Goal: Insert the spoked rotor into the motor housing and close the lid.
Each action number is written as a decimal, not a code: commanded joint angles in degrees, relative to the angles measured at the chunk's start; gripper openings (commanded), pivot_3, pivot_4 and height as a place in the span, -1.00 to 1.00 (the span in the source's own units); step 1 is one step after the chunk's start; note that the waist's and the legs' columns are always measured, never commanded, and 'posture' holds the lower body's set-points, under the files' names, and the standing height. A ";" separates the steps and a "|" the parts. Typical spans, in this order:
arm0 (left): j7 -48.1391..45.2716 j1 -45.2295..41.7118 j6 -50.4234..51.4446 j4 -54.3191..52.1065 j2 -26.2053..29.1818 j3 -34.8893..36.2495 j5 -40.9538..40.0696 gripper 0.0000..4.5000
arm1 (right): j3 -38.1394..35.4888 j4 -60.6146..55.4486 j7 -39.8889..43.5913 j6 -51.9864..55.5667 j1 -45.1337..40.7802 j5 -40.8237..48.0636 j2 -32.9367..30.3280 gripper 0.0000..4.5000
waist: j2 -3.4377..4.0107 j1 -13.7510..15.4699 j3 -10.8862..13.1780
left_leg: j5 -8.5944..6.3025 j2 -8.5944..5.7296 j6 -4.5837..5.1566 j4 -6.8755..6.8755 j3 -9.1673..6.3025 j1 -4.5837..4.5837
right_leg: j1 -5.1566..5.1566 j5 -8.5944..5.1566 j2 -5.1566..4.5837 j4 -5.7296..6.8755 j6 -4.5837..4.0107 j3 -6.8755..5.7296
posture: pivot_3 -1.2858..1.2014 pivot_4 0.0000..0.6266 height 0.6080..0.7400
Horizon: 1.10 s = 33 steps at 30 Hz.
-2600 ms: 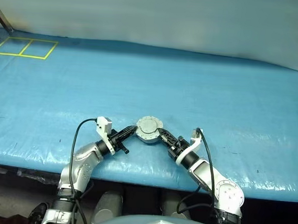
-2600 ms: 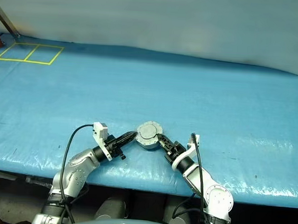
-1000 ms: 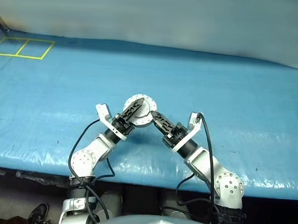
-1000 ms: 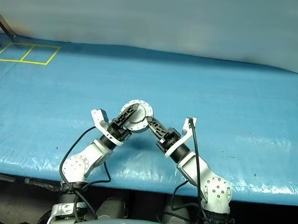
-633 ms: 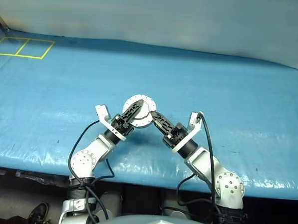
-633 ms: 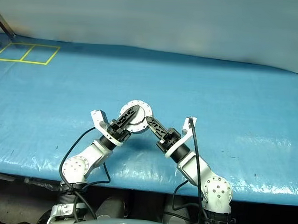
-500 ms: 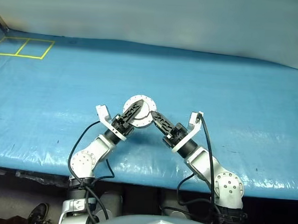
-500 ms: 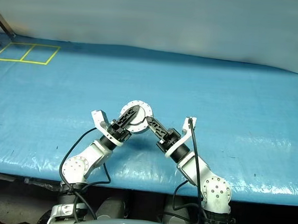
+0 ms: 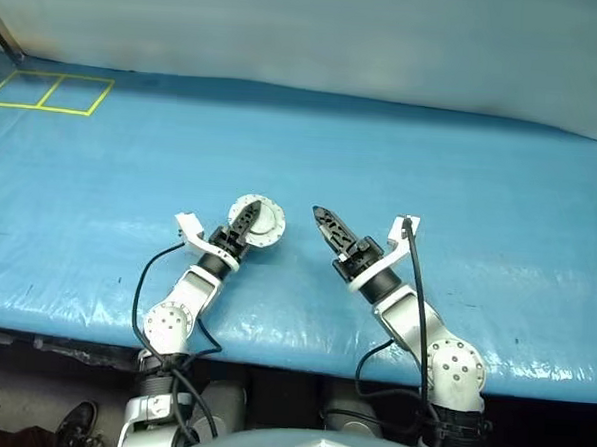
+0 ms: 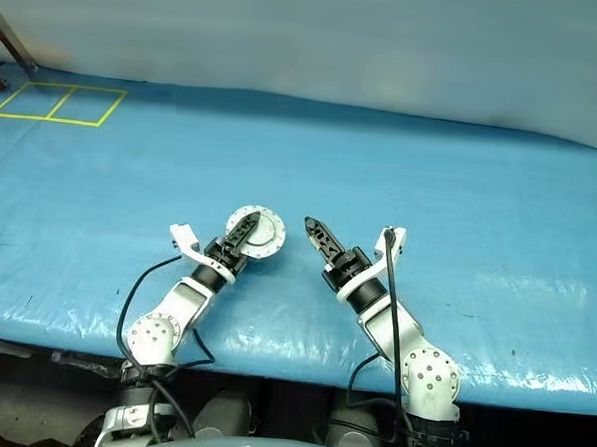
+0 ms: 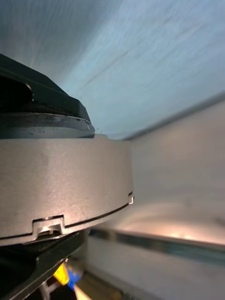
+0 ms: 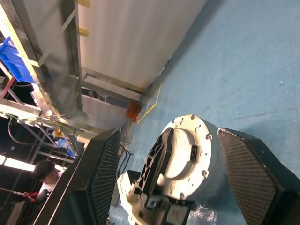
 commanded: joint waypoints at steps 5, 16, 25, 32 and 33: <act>9.16 -9.78 -16.51 3.96 -4.10 4.74 7.79 0.21 | -0.84 -2.97 0.14 -2.12 0.92 -1.02 0.52 0.54 | -0.15 0.39 0.07 | -0.03 -0.07 0.05 0.01 0.00 -0.04 | 0.06 0.08 -0.02 -0.15 0.12 0.04 | 0.03 -0.52 1.00; 18.21 -10.34 -25.60 10.51 -3.67 4.95 20.82 0.21 | -1.61 -2.92 -0.28 -3.29 1.50 -2.75 0.55 0.54 | -0.24 -0.07 0.10 | -0.03 -0.05 0.05 0.02 0.02 0.15 | 0.22 0.10 0.02 -0.13 0.17 0.06 | 0.03 -0.52 1.00; 21.02 -7.62 -30.07 9.40 -4.40 4.97 25.32 0.98 | -1.77 -2.07 -0.50 -2.52 0.86 -3.11 0.18 0.56 | -0.21 -0.39 0.03 | -0.02 -0.04 0.04 0.03 0.04 0.27 | 0.27 0.09 0.02 -0.04 0.16 0.09 | 0.03 -0.52 1.00; 22.82 -4.25 -35.67 6.60 -4.69 3.31 31.12 0.98 | -2.12 -1.40 -0.62 -2.11 0.72 -3.40 -0.25 0.56 | -0.22 -0.13 0.03 | -0.02 -0.04 0.03 0.03 0.03 0.24 | 0.25 0.10 0.03 -0.03 0.16 0.09 | 0.03 -0.52 1.00; 23.09 -3.94 -36.62 6.21 -4.62 3.01 32.13 0.98 | -2.02 -1.40 -0.56 -2.02 0.69 -3.69 -0.42 0.56 | -0.22 -0.07 0.03 | -0.02 -0.04 0.03 0.03 0.03 0.24 | 0.25 0.10 0.03 -0.03 0.16 0.09 | 0.03 -0.52 1.00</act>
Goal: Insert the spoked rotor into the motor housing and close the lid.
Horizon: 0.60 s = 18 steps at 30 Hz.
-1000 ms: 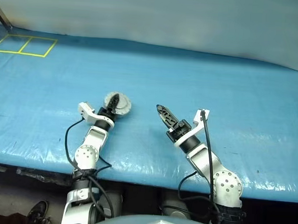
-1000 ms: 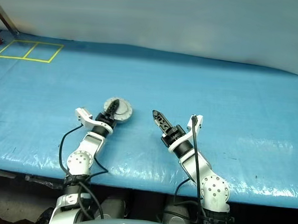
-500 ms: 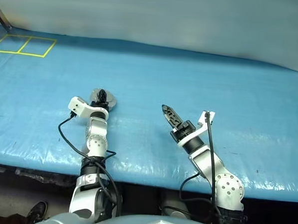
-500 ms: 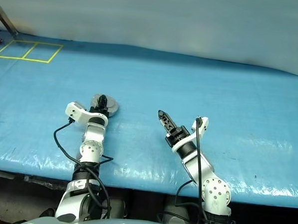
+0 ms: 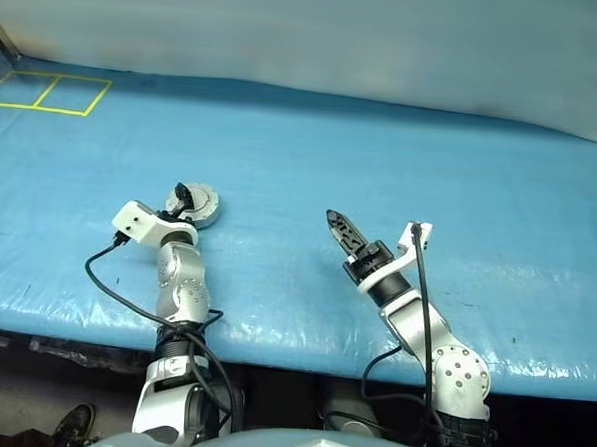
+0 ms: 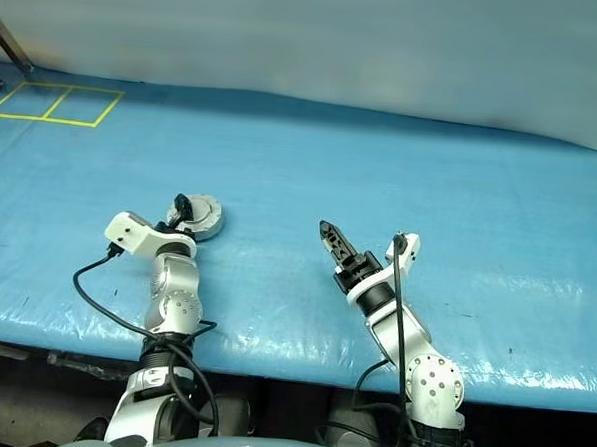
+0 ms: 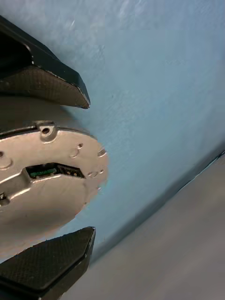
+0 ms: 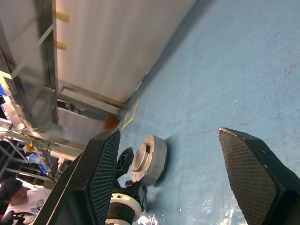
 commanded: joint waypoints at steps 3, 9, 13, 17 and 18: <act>0.09 3.13 -5.84 -4.22 -2.18 -3.28 6.11 0.98 | 0.50 -1.53 1.19 -0.13 -0.70 -2.32 -1.13 0.56 | 0.00 0.24 0.00 | 0.00 0.00 0.00 0.00 0.00 0.00 | 0.01 0.00 0.00 0.00 0.00 0.00 | 0.03 -0.52 1.00; -8.84 3.35 -8.89 -6.58 1.37 -12.73 13.27 0.98 | 3.18 -3.24 7.41 -4.23 0.14 -18.78 -10.17 0.56 | -0.01 0.63 -0.01 | 0.02 -0.03 -0.02 0.04 0.01 -0.03 | 0.01 0.00 -0.01 -0.01 0.00 0.01 | 0.03 -0.52 1.00; -17.89 3.33 -10.44 -8.03 4.36 -19.29 16.30 0.98 | 3.22 -2.95 12.86 -9.99 1.11 -28.78 -15.58 0.56 | -0.01 0.50 -0.01 | 0.02 -0.03 -0.03 0.06 0.05 -0.03 | 0.01 0.00 -0.01 -0.01 0.00 0.02 | 0.03 -0.52 1.00; -27.70 3.10 -8.50 -8.15 8.59 -24.99 17.48 0.98 | 2.88 -0.60 16.58 -14.68 1.64 -36.49 -19.06 0.56 | 0.00 0.15 -0.01 | 0.02 0.01 -0.03 0.03 0.07 0.02 | -0.01 -0.01 0.00 0.03 -0.01 0.03 | 0.03 -0.52 1.00; -30.61 3.18 -7.13 -7.78 10.09 -26.63 17.84 0.98 | 2.60 0.10 17.43 -14.77 1.73 -37.40 -19.79 0.56 | 0.00 0.07 -0.01 | 0.02 0.01 -0.02 0.03 0.08 0.04 | 0.00 -0.01 0.01 0.04 -0.01 0.03 | 0.03 -0.52 1.00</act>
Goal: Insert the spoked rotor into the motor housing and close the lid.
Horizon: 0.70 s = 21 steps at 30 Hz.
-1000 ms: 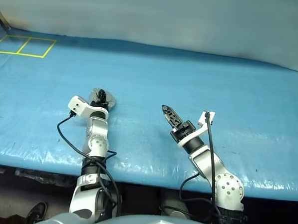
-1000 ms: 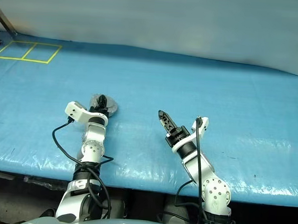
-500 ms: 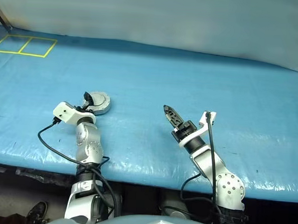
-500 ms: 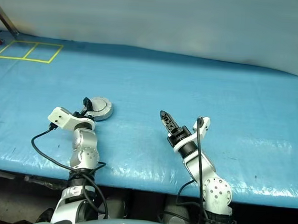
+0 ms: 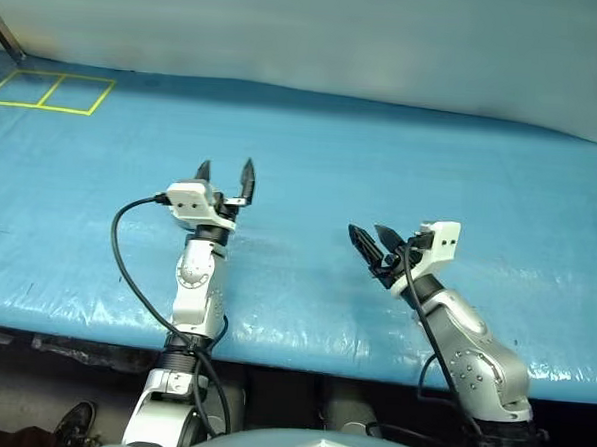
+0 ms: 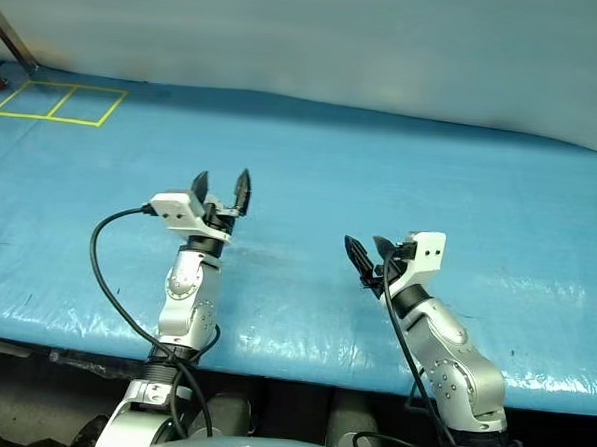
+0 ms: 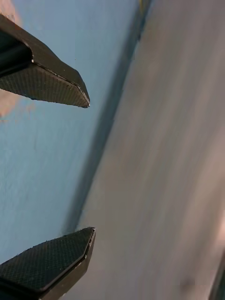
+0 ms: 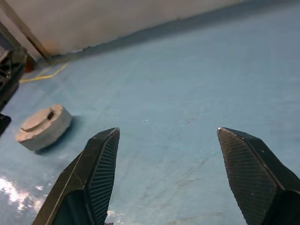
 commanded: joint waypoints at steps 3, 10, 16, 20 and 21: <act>-14.68 -0.17 6.23 -0.94 8.13 -8.36 3.49 0.98 | -2.44 1.61 6.29 0.22 0.46 -1.25 -3.07 0.56 | 0.01 -0.07 0.00 | 0.00 -0.01 0.01 0.02 0.01 0.02 | 0.03 -0.01 -0.01 0.03 -0.02 0.02 | 0.03 -0.52 1.00; -28.69 0.56 13.63 -4.18 14.81 -12.68 0.62 1.00 | -1.89 2.06 13.23 -3.27 1.48 -7.79 -8.13 0.72 | 0.02 -0.13 0.00 | 0.00 0.01 0.01 0.02 0.01 0.01 | 0.00 -0.01 -0.01 0.03 -0.02 0.04 | 0.03 -0.52 1.00; -35.97 0.97 20.49 -8.20 17.14 -13.39 -2.13 1.00 | -1.63 2.32 13.87 -2.53 1.65 -11.03 -8.84 0.98 | 0.02 -0.02 0.01 | 0.00 0.01 0.01 0.03 0.02 0.02 | 0.00 -0.02 -0.03 0.06 -0.02 0.04 | 0.03 -0.52 1.00; -37.22 1.42 23.02 -9.61 18.16 -13.11 -2.29 1.00 | -1.40 2.49 14.15 -2.11 1.86 -12.54 -8.59 0.98 | 0.02 -0.01 0.00 | 0.00 0.01 0.01 0.02 0.01 0.02 | 0.00 -0.02 -0.03 0.06 -0.02 0.04 | 0.03 -0.52 1.00; -37.45 1.51 23.49 -9.85 18.26 -13.05 -2.43 1.00 | -1.46 2.57 14.17 -2.08 1.83 -12.78 -8.41 0.98 | 0.02 -0.01 0.00 | 0.00 0.01 0.01 0.02 0.01 0.02 | -0.01 -0.02 -0.03 0.07 -0.02 0.04 | 0.03 -0.52 1.00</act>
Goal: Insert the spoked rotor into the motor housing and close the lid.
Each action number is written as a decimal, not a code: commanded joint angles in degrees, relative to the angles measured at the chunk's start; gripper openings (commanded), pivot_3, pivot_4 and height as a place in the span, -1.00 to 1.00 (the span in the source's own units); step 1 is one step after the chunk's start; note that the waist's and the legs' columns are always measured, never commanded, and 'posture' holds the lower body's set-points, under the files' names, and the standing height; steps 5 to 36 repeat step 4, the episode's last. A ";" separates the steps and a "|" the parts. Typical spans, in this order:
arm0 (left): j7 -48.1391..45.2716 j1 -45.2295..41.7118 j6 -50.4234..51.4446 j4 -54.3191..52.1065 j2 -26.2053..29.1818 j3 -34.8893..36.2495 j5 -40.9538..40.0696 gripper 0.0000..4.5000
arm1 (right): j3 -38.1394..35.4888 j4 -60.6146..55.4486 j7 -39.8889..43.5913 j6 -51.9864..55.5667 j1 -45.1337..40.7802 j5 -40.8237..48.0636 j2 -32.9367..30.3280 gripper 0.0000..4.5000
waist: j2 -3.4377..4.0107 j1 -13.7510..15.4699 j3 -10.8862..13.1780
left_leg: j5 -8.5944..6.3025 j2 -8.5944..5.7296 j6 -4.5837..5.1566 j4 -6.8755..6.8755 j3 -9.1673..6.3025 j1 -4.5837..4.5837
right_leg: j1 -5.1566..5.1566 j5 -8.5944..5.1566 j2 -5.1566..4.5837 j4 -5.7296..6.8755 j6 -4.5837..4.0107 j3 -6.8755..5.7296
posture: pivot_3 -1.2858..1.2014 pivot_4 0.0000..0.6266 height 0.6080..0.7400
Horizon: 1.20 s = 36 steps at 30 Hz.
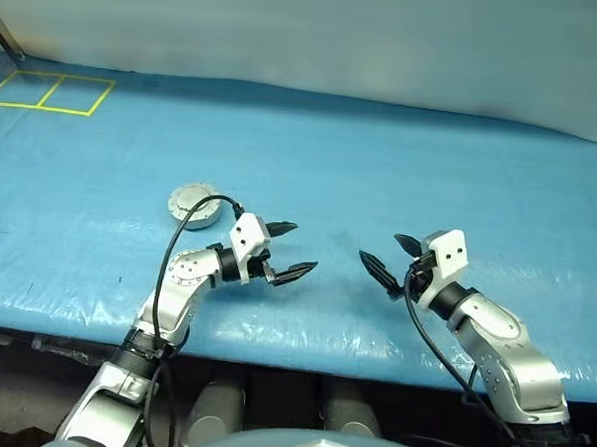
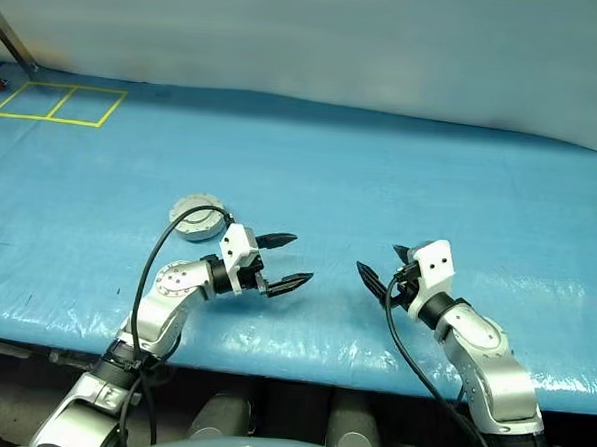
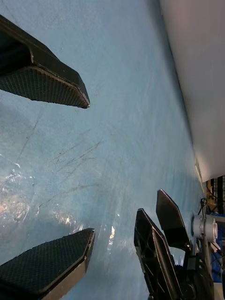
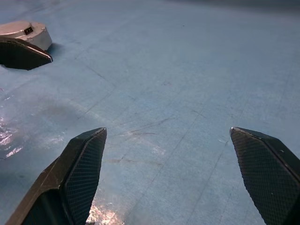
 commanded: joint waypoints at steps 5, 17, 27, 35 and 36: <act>-1.14 0.48 1.73 -3.49 0.42 0.45 -0.66 1.00 | -0.35 -1.05 0.91 0.14 -0.13 -0.98 0.42 0.98 | 0.00 0.12 0.00 | 0.00 0.00 0.00 0.02 0.00 0.00 | 0.01 0.00 0.00 0.00 0.00 0.00 | 0.03 -0.52 1.00; -1.14 0.48 1.73 -3.49 0.42 0.45 -0.66 1.00 | -0.35 -1.05 0.91 0.14 -0.13 -0.98 0.42 0.98 | 0.00 0.12 0.00 | 0.00 0.00 0.00 0.02 0.00 0.00 | 0.01 0.00 0.00 0.00 0.00 0.00 | 0.03 -0.52 1.00; -1.14 0.48 1.73 -3.49 0.42 0.45 -0.66 1.00 | -0.35 -1.05 0.91 0.14 -0.13 -0.98 0.42 0.98 | 0.00 0.12 0.00 | 0.00 0.00 0.00 0.02 0.00 0.00 | 0.01 0.00 0.00 0.00 0.00 0.00 | 0.03 -0.52 1.00; -1.14 0.48 1.73 -3.49 0.42 0.45 -0.66 1.00 | -0.35 -1.05 0.91 0.14 -0.13 -0.98 0.42 0.98 | 0.00 0.12 0.00 | 0.00 0.00 0.00 0.02 0.00 0.00 | 0.01 0.00 0.00 0.00 0.00 0.00 | 0.03 -0.52 1.00; -1.14 0.48 1.73 -3.49 0.42 0.45 -0.66 1.00 | -0.35 -1.05 0.91 0.14 -0.13 -0.98 0.42 0.98 | 0.00 0.12 0.00 | 0.00 0.00 0.00 0.02 0.00 0.00 | 0.01 0.00 0.00 0.00 0.00 0.00 | 0.03 -0.52 1.00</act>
